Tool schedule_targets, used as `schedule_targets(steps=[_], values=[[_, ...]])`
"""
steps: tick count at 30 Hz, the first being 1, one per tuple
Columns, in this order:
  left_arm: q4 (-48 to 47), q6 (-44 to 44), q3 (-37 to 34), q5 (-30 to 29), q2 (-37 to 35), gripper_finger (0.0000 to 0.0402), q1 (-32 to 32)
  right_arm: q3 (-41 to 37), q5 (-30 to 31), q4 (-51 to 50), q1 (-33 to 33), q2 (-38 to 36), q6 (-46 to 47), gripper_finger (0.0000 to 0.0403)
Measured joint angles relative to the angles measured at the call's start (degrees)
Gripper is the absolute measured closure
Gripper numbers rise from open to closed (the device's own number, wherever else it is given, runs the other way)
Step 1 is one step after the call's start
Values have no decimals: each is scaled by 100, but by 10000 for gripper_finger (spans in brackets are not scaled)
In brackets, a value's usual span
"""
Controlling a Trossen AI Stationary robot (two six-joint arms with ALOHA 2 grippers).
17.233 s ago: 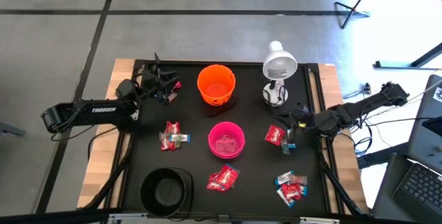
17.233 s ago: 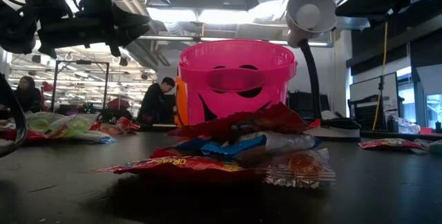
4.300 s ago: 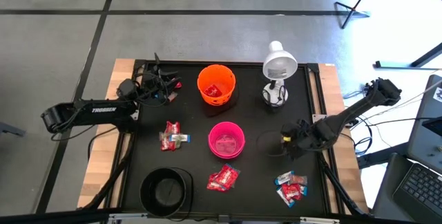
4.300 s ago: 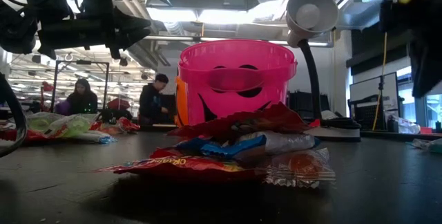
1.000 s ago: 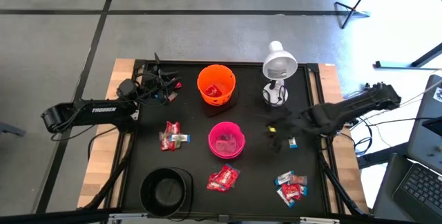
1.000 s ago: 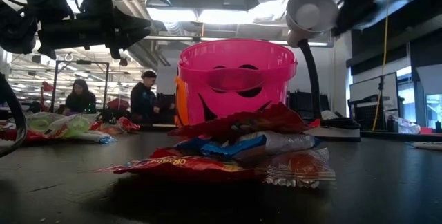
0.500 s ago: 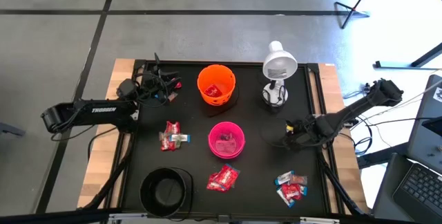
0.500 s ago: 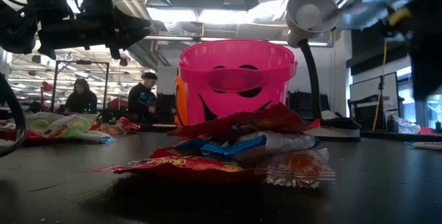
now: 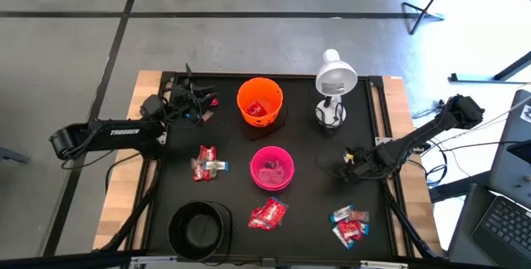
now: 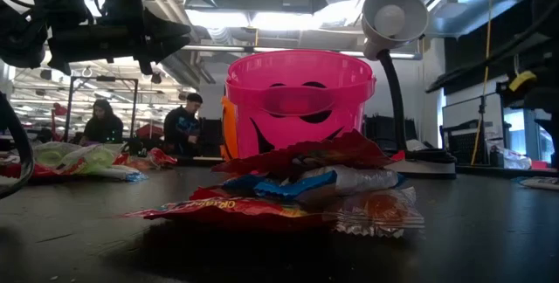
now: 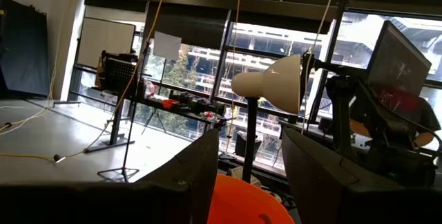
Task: Sort candy
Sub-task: Put the white chocolate into the black bucket
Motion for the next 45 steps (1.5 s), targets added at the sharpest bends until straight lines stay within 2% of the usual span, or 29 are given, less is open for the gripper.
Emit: schedule_targets(steps=[8, 19, 24, 32, 39, 45], values=[[2, 1, 0, 0, 1, 250, -1, -24, -160, -3, -2, 13, -28, 239], [2, 0, 0, 0, -1, 250, 1, 2, -212, 114, -2, 7, -399, 350], [0, 1, 0, 0, 1, 250, -2, 181, -66, 272, -2, 9, -650, 353], [2, 1, 0, -1, -1, 250, -1, 884, 481, 391, -2, 0, -1225, 356], [0, 1, 0, 0, 1, 250, -1, 1311, 681, 515, 0, -1, -1776, 399], [0, 0, 0, -2, -1, 250, 0, 1362, 473, 286, 0, 112, -1846, 374]])
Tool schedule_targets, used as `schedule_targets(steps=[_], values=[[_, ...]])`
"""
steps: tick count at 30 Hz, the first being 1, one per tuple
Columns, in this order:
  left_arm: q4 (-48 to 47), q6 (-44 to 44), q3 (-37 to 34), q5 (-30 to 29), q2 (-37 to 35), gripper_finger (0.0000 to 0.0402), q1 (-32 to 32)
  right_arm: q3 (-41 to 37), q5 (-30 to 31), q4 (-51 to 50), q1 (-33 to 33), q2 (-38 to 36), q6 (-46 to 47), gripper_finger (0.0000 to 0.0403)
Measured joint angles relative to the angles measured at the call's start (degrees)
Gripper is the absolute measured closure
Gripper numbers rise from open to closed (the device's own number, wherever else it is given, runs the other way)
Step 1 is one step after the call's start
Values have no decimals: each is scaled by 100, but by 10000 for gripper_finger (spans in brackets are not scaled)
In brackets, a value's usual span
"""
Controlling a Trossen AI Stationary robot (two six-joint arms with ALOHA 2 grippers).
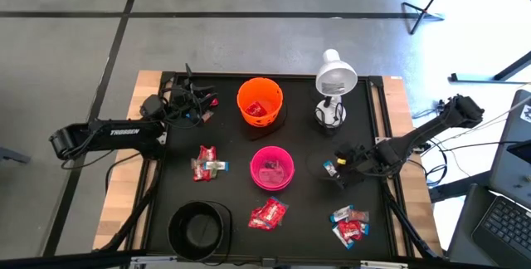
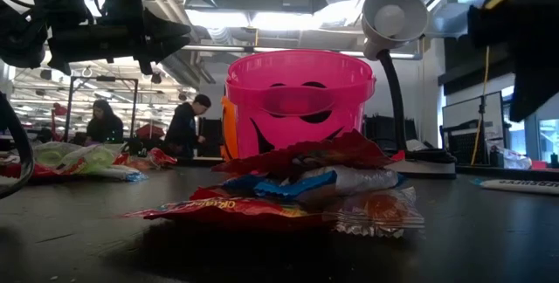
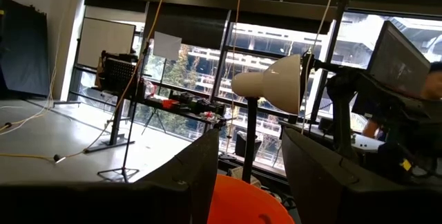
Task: Sort candy
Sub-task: Put the white chocolate into the black bucket
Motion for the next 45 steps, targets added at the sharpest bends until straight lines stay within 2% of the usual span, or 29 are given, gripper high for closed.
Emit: schedule_targets(steps=[7, 13, 19, 25, 29, 33, 36, 40, 45], values=[[6, 0, 0, -11, 1, 250, -1, 0, -343, -17, 0, 672, -20, 294], [4, 0, 0, -81, 1, 250, -2, 0, -355, 11, 0, 1212, -17, 217], [4, -29, 0, -81, 1, 250, 0, -6, -353, 132, 0, 1492, 20, 185], [15, -782, 0, 432, 1, 250, -6, -423, -499, 868, 0, 1525, 271, 195], [110, -1010, 0, 420, -1, 250, -5, -700, -555, 1141, 3, 1488, 460, 204], [151, -852, 114, 966, -1, 250, -160, -734, -548, 1144, 1, 1491, 474, 222], [-54, -611, 406, 1065, -1, 250, -472, -720, -543, 1122, 0, 1499, 438, 252], [-1151, 45, 1076, 1008, -1, 250, -998, -660, -510, 1102, 2, 1499, 422, 301], [-3594, 1204, 2033, 337, 1, 250, -1788, -523, -472, 1015, 0, 1506, 253, 331]])
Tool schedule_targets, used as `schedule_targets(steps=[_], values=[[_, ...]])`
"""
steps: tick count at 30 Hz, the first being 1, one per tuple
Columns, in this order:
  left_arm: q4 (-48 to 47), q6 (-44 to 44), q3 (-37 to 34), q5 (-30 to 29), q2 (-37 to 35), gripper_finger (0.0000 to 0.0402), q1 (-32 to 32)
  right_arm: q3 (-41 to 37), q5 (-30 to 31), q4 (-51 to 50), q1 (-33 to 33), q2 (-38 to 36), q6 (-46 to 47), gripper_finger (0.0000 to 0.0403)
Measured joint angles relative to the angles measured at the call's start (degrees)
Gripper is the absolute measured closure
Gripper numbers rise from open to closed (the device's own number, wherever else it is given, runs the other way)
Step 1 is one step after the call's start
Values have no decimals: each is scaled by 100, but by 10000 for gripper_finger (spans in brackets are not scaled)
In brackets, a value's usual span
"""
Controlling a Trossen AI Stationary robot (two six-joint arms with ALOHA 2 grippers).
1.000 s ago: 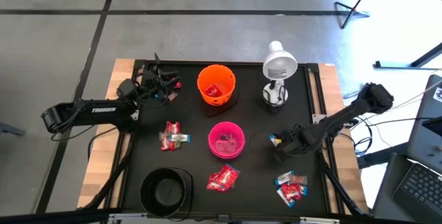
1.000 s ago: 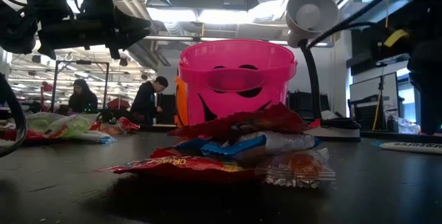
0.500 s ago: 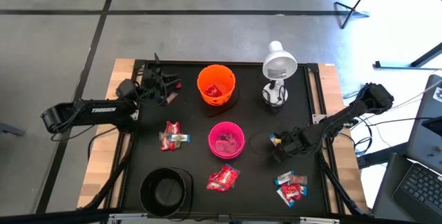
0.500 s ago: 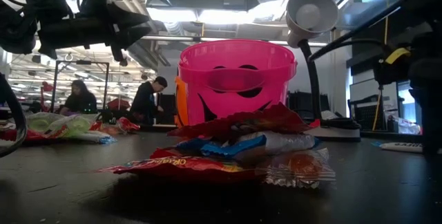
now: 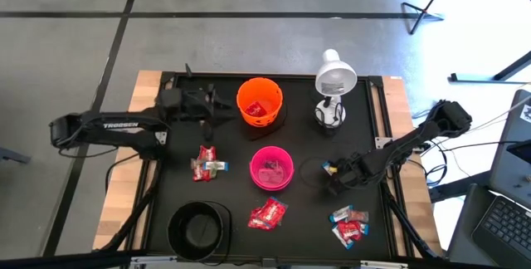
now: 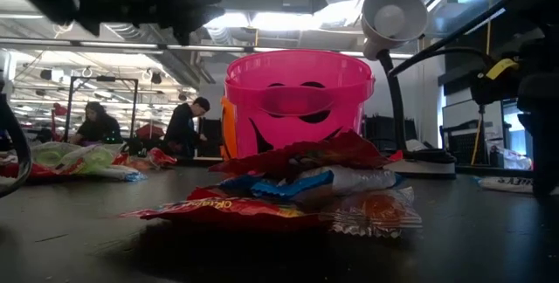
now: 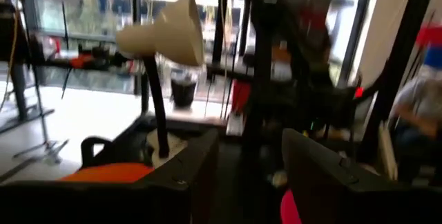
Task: Sort candy
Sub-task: Put the white chocolate into the black bucket
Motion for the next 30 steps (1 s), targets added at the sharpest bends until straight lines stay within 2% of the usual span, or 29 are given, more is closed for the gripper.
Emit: schedule_targets(steps=[3, 6, 13, 21, 25, 30], values=[[-1146, 492, 504, -562, 0, 250, -440, 87, 91, 23, 1, 13, -105, 328], [-1686, 581, 804, -919, 0, 250, -803, 202, 168, 17, 2, 17, -154, 326], [-1697, 590, 872, -957, 14, 250, -1265, 595, 386, 3, 2, 11, -485, 351], [-1515, 557, 874, -968, 455, 250, -1688, 1047, 526, -88, 2, 9, -887, 400], [-1337, 551, 874, -970, 711, 250, -1830, 1065, 350, -164, 0, 4, -877, 385], [-1183, 566, 874, -967, 901, 250, -1976, 1065, 230, -54, 161, 116, -870, 347]])
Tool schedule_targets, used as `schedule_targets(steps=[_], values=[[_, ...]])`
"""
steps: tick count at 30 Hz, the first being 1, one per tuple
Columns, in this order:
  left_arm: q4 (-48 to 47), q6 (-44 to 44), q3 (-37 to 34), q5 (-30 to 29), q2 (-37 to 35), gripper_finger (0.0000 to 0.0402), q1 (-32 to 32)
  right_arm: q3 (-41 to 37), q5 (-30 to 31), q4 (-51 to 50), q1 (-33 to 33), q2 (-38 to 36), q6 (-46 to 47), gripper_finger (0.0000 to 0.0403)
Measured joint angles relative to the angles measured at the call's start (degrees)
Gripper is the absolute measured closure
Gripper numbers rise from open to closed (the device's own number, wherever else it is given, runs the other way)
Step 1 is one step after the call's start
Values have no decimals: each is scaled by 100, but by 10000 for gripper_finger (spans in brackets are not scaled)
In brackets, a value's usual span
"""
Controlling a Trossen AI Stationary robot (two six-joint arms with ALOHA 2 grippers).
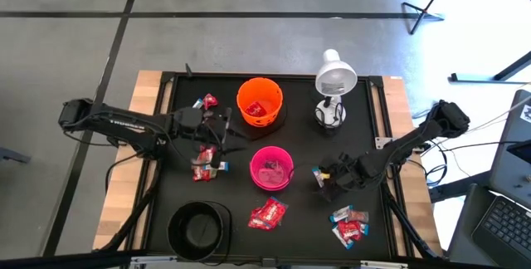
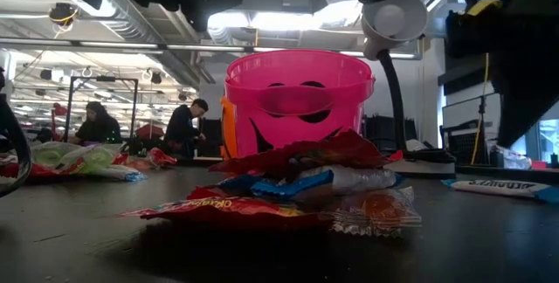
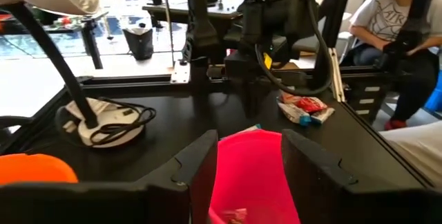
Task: Sort candy
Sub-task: Put the white chocolate into the black bucket
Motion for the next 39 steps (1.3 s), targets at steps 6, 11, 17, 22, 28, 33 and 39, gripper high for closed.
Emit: schedule_targets(steps=[6, 11, 17, 22, 28, 33, 39], values=[[103, -5, 0, -1, 5, 250, -4, 0, -6, 55, 379, 427, 319, 283], [261, 28, 0, -67, 0, 250, -4, 0, 55, 55, 521, 795, 698, 246], [295, 32, 0, -163, 0, 250, 0, 37, 96, 81, 516, 1193, 918, 240], [305, 33, 0, -165, 0, 250, 0, 35, 92, 77, 516, 1331, 913, 281], [314, 35, 0, -391, 0, 250, 0, 20, 113, 63, 516, 1161, 760, 387], [320, 39, 0, -416, 0, 250, 0, -11, 214, -75, 514, 959, 754, 390], [325, 39, 0, -415, 0, 250, -2, -11, 486, -166, 514, 602, 752, 400]])
